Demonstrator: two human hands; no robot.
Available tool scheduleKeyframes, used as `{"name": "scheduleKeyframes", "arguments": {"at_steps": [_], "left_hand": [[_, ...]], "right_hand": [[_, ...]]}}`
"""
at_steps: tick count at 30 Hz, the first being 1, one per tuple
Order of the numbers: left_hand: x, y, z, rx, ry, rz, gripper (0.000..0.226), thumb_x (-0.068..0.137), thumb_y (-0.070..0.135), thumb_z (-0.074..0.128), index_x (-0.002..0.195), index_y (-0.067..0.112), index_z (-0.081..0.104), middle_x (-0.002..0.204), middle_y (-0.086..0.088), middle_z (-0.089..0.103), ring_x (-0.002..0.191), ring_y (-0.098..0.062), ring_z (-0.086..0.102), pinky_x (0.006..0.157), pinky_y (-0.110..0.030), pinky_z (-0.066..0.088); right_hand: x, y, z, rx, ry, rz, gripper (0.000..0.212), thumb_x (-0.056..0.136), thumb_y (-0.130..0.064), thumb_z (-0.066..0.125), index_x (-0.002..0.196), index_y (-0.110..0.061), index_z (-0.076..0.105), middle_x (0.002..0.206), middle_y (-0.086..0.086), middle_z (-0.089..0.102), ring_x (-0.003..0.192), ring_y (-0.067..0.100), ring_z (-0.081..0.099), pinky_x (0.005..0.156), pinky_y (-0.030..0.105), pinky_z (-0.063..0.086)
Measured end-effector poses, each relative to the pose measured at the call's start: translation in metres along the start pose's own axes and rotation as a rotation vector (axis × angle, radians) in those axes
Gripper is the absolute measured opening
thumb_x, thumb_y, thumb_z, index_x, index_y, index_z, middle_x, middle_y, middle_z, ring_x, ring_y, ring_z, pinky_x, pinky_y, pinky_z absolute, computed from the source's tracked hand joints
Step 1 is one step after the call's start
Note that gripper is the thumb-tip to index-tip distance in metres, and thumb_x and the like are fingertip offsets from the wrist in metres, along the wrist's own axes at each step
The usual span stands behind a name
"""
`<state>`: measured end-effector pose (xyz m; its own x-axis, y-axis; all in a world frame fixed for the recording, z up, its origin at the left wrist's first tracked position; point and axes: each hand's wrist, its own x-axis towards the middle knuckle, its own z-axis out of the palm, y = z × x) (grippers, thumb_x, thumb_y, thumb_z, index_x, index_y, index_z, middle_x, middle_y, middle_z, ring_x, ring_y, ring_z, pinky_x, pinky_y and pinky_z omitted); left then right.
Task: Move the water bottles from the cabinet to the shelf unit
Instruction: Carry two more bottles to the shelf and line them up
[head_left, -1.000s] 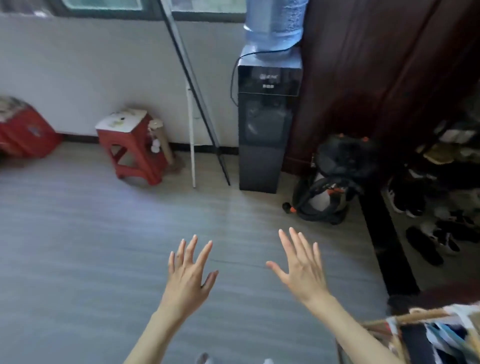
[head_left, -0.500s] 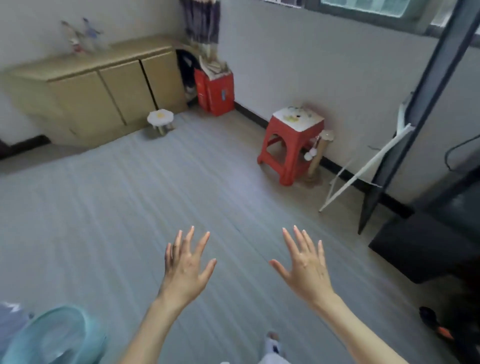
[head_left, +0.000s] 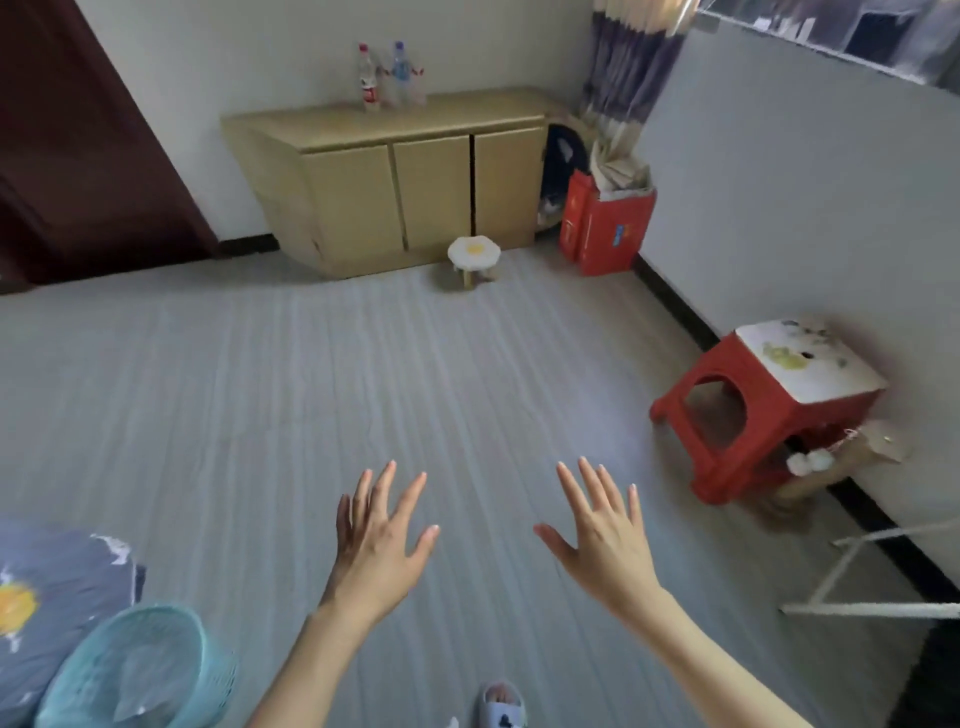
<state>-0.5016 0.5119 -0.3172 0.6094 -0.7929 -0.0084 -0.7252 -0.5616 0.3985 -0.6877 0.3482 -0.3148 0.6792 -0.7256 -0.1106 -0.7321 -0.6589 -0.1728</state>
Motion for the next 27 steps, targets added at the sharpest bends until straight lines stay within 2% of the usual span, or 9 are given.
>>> {"name": "scheduleKeyframes", "arguments": {"at_steps": [2, 6, 11, 18, 22, 25, 27], "left_hand": [[0.032, -0.007, -0.004, -0.005, 0.022, -0.045, 0.079, 0.070, 0.064, 0.014, 0.141, 0.030, 0.025, 0.154, -0.006, 0.012, 0.142, -0.027, 0.001, 0.113, -0.047, 0.002], [0.091, -0.025, 0.001, -0.011, 0.028, -0.120, 0.080, 0.070, 0.064, 0.013, 0.141, 0.030, 0.025, 0.154, -0.006, 0.011, 0.142, -0.026, 0.000, 0.113, -0.046, 0.001], [0.189, -0.051, 0.012, -0.027, 0.017, -0.157, 0.077, 0.072, 0.063, 0.017, 0.139, 0.028, 0.031, 0.153, -0.008, 0.018, 0.140, -0.026, 0.004, 0.112, -0.051, 0.007], [0.378, -0.081, -0.026, -0.017, 0.099, -0.139, 0.073, 0.075, 0.060, 0.023, 0.137, 0.024, 0.036, 0.150, -0.012, 0.024, 0.139, -0.034, 0.014, 0.110, -0.054, 0.011], [0.482, -0.088, -0.043, -0.001, 0.105, -0.115, 0.073, 0.074, 0.059, 0.023, 0.137, 0.023, 0.037, 0.150, -0.013, 0.024, 0.139, -0.035, 0.014, 0.110, -0.055, 0.012], [0.544, -0.087, -0.043, -0.008, 0.087, -0.074, 0.073, 0.075, 0.060, 0.022, 0.138, 0.025, 0.033, 0.151, -0.011, 0.021, 0.140, -0.032, 0.010, 0.111, -0.053, 0.009], [0.585, -0.089, -0.040, -0.009, 0.070, -0.069, 0.073, 0.075, 0.060, 0.021, 0.139, 0.026, 0.032, 0.152, -0.010, 0.019, 0.141, -0.031, 0.008, 0.111, -0.053, 0.008]], "right_hand": [[0.047, -0.006, -0.007, -0.007, 0.009, -0.050, 0.077, 0.086, -0.068, 0.011, 0.132, -0.018, 0.046, 0.131, 0.013, 0.055, 0.121, 0.034, 0.052, 0.094, 0.059, 0.039], [0.129, -0.019, -0.009, -0.014, -0.019, -0.113, 0.072, 0.079, -0.064, 0.032, 0.132, -0.017, 0.046, 0.131, 0.013, 0.055, 0.120, 0.034, 0.053, 0.095, 0.058, 0.038], [0.241, -0.031, -0.008, -0.029, -0.031, -0.162, 0.072, 0.079, -0.064, 0.031, 0.134, -0.019, 0.044, 0.133, 0.012, 0.054, 0.122, 0.033, 0.051, 0.097, 0.057, 0.036], [0.426, -0.053, -0.039, 0.015, 0.053, -0.194, 0.078, 0.079, -0.066, 0.025, 0.141, -0.019, 0.034, 0.145, 0.014, 0.039, 0.134, 0.035, 0.034, 0.108, 0.056, 0.021], [0.515, -0.057, -0.058, 0.044, 0.125, -0.174, 0.074, 0.081, -0.063, 0.033, 0.139, -0.017, 0.037, 0.141, 0.015, 0.044, 0.132, 0.035, 0.039, 0.106, 0.057, 0.025], [0.575, -0.050, -0.062, 0.061, 0.149, -0.167, 0.072, 0.083, -0.058, 0.049, 0.141, -0.018, 0.033, 0.144, 0.015, 0.039, 0.135, 0.035, 0.033, 0.109, 0.056, 0.020], [0.618, -0.046, -0.064, 0.059, 0.145, -0.167, 0.073, 0.083, -0.055, 0.052, 0.142, -0.018, 0.030, 0.146, 0.014, 0.036, 0.137, 0.034, 0.030, 0.110, 0.055, 0.016]]}}
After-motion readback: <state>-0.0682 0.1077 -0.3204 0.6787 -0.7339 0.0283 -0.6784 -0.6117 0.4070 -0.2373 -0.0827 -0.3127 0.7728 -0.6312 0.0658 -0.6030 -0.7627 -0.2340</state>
